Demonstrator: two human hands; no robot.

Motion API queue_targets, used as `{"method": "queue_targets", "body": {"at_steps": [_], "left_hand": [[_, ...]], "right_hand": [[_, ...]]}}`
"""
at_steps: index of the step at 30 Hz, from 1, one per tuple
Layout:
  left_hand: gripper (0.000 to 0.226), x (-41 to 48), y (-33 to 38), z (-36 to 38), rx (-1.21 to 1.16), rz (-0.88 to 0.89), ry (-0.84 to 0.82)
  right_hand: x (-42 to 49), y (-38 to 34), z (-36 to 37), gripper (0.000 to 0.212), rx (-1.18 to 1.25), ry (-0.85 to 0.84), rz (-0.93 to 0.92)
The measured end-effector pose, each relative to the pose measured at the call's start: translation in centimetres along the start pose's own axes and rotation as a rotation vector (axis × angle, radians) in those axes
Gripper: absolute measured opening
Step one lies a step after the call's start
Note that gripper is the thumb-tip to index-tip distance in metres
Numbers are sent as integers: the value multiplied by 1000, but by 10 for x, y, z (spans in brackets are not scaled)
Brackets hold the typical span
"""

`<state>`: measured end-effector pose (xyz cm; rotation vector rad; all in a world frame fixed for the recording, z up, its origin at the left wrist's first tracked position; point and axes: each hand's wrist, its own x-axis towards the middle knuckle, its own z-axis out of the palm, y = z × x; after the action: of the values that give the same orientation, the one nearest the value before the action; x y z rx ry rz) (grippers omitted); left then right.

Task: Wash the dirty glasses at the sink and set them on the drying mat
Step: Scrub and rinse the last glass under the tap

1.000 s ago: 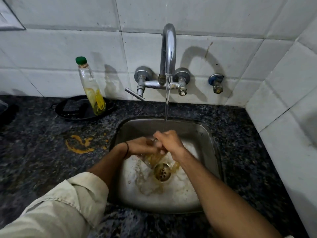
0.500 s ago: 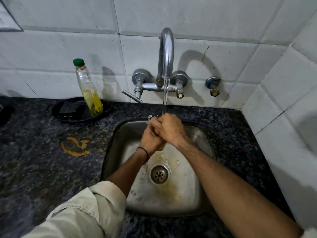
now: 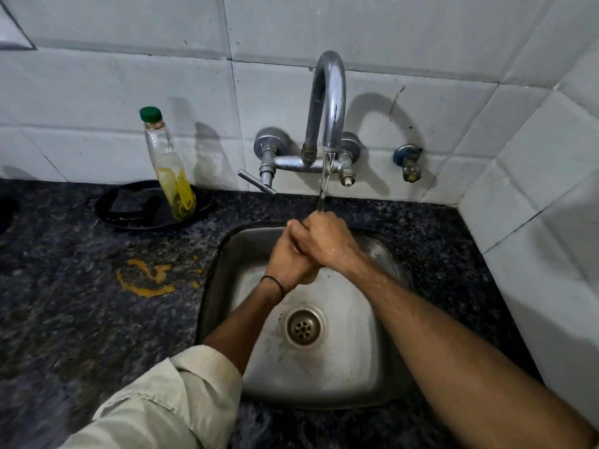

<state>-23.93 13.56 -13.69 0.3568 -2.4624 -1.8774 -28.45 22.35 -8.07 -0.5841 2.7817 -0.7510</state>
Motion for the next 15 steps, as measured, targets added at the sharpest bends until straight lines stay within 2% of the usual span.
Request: {"method": "queue_targets", "body": {"at_steps": [2,4,6,9,11,13,15], "left_hand": [[32,4,-5,-19,-160,18,-292],[28,12,-7,-30,-224,49,-469],[28,16,-5,-25,-150,12,-379],[14,21,-6,0,105,33,-1],[10,18,-8,10,152,42,149],[12,14,-10,11,83,21,136],[22,15,-12,2,25,47,-12]], "right_hand": [[-3,3,-12,46,-1,-181,-105],[-5,3,-13,43,-12,-217,-117],[-5,2,-3,43,25,-65,-35],[-3,-2,17,44,185,169,199],[-3,-10,26,46,124,211,271],[-2,-13,26,47,-23,211,258],[-3,-8,22,43,-67,174,185]]}}
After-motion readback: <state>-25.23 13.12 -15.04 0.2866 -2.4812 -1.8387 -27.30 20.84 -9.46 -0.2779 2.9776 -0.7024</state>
